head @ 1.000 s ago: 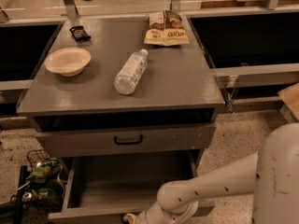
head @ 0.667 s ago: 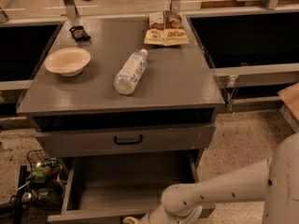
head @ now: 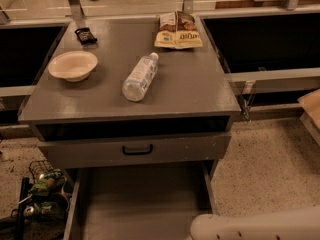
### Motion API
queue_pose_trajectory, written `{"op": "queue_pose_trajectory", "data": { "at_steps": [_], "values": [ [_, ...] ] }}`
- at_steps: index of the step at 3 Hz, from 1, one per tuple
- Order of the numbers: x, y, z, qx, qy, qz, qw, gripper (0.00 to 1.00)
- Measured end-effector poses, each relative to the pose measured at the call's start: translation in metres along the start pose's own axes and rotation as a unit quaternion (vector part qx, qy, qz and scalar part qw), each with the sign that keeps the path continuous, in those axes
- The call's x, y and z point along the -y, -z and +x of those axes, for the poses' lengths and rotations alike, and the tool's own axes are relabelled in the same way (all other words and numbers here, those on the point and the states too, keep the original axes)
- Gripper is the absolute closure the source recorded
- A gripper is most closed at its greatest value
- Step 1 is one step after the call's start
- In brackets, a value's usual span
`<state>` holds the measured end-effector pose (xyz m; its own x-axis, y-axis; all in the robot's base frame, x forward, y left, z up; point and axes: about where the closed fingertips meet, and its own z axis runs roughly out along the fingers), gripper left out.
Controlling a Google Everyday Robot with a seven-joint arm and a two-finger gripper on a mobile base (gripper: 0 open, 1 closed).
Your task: Open middle drawer
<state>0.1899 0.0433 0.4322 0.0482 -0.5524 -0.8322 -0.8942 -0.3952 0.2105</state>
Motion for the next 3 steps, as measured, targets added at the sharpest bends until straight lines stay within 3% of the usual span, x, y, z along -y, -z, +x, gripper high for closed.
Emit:
{"op": "queue_pose_trajectory", "data": {
  "at_steps": [2,3],
  "values": [
    [-0.038,-0.002,0.000,0.028,0.033,-0.007,0.9990,0.00],
    [-0.037,-0.002,0.000,0.028,0.033,-0.007,0.9990,0.00]
  ]
}}
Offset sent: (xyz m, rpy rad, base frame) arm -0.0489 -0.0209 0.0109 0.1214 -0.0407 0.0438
